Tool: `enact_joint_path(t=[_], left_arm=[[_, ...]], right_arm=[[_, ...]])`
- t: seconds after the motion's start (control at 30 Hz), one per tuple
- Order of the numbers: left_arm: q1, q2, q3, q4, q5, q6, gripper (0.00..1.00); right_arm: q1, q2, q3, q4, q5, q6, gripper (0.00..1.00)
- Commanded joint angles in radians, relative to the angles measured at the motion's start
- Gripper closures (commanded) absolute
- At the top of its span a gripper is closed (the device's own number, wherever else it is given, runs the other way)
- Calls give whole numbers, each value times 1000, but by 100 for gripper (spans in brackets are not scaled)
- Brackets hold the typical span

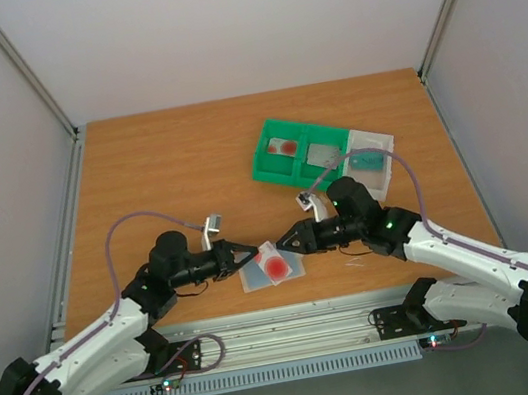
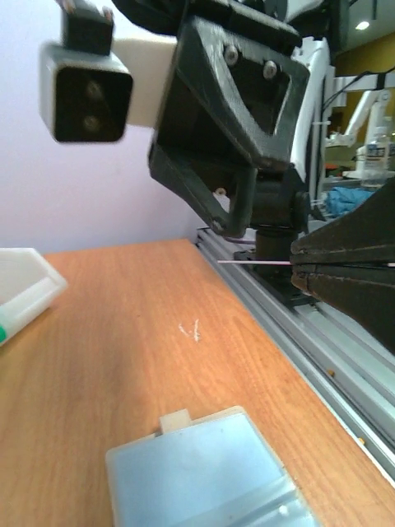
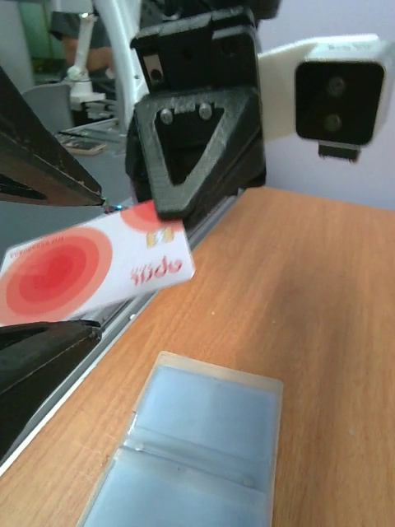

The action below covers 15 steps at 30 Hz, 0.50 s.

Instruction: Take the credit cards out of the card holder

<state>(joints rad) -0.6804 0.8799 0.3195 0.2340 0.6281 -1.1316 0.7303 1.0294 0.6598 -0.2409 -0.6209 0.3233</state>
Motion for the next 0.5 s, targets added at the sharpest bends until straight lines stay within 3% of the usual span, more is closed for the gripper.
enact_joint_path(t=[0.0,0.2,0.47], left_arm=[[-4,-78,-16,13,-125,-15,100],[-3,-150,-14,-15,-234,-35,99],[-3,-190,4,-51,-384,-41,99]], right_arm=[[8,-30,-76,160,57,238,58],[10,-40,-134,234,122,360,53],[42,8,-235,567,170,525,49]])
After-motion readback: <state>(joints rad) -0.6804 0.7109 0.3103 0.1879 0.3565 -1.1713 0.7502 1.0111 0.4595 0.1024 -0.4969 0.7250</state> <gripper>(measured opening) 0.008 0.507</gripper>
